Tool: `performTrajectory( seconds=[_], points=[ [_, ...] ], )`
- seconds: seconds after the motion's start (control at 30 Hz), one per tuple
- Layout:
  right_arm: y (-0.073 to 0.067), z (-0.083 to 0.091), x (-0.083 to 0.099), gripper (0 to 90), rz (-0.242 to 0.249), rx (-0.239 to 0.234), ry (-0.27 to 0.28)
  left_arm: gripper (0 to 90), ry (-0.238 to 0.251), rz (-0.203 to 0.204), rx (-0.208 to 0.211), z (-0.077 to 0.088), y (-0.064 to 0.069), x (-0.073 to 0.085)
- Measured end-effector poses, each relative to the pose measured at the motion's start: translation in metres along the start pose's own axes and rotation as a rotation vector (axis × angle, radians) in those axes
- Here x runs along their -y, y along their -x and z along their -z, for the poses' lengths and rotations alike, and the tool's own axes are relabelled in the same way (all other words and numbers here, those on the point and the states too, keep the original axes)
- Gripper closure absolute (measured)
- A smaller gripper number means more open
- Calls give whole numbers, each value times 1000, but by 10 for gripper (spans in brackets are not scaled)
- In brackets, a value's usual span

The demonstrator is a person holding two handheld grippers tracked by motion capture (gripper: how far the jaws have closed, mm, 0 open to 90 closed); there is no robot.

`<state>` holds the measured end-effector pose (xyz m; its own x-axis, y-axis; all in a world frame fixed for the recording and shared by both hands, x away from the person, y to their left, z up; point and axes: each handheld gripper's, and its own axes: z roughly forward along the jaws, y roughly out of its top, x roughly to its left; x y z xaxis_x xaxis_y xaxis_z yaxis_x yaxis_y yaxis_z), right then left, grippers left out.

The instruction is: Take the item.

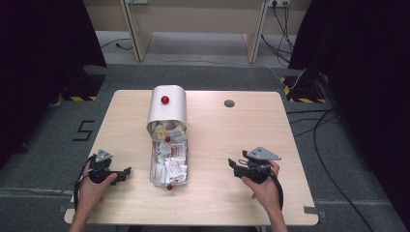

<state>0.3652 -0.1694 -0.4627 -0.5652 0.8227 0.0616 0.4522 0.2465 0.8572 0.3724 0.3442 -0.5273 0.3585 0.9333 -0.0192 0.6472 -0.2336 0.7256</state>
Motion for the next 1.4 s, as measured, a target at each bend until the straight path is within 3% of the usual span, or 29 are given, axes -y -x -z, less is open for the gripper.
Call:
performTrajectory(
  seconds=[0.37,0.47,1.07,1.4],
  points=[
    [-26,-17,-14,357,56,-59,-5,0,0,0,0,0,0,0],
    [-38,-23,-18,362,75,-96,-4,0,0,0,0,0,0,0],
    [-79,-41,-32,373,170,-178,-9,0,1,1,-1,0,0,0],
    [-91,-42,-38,377,197,-204,7,0,1,1,-1,0,0,0]
  ],
)
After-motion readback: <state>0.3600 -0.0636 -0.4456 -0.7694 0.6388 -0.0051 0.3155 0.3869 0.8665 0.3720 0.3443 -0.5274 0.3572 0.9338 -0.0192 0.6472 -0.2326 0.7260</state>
